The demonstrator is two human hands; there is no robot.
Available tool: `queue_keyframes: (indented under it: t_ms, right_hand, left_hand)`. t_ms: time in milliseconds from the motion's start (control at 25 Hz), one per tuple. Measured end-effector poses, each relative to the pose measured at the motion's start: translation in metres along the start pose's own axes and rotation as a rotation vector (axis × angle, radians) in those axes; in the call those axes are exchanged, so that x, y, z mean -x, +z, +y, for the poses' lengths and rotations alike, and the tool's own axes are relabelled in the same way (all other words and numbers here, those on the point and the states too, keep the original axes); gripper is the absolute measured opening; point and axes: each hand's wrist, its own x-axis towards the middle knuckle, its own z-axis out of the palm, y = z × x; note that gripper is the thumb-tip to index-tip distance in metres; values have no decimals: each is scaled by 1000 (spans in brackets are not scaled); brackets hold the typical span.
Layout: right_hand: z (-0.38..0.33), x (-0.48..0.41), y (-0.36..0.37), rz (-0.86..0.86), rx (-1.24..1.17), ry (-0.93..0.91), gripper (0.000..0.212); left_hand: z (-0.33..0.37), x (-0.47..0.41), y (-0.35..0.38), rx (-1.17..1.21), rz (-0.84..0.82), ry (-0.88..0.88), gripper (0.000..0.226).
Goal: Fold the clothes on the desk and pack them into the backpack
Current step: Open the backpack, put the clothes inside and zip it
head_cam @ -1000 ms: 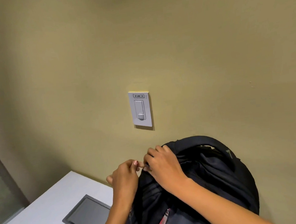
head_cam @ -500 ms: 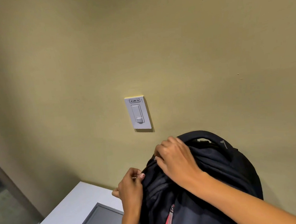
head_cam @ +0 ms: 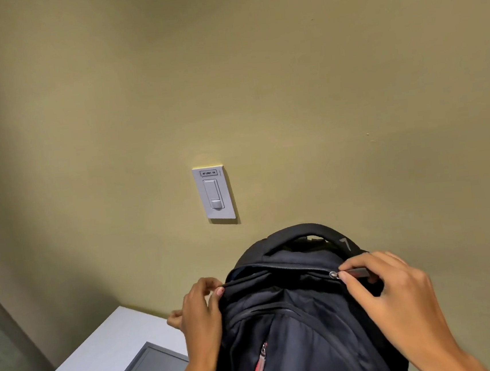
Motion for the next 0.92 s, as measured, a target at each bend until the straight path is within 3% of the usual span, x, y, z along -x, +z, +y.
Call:
queue_keyframes:
  t_ms: [80,240,520,680,800,920]
  right_hand:
    - [-5,-1,1,-17,-18,-21,25]
    - [-13,-2,5,-18,-64,-39,20]
    - [-5,9,-12,110,-57,109,16]
    - [14,36,-28,57,-49,288,19]
    - [21,45,-38,30,-52,352,17]
    - [18,45,-39,28,-67,350,12]
  left_hand:
    - [25,10,2,47,-40,158,6]
    - [76,43,15,-14,-183,484,22]
    - [103,45,12,-56,-120,591,14]
    - [94,32,-5,-138,-32,519,19]
    - [99,47,-1,-58,-198,654,6]
    - [121,70,14,-81,-342,868,20]
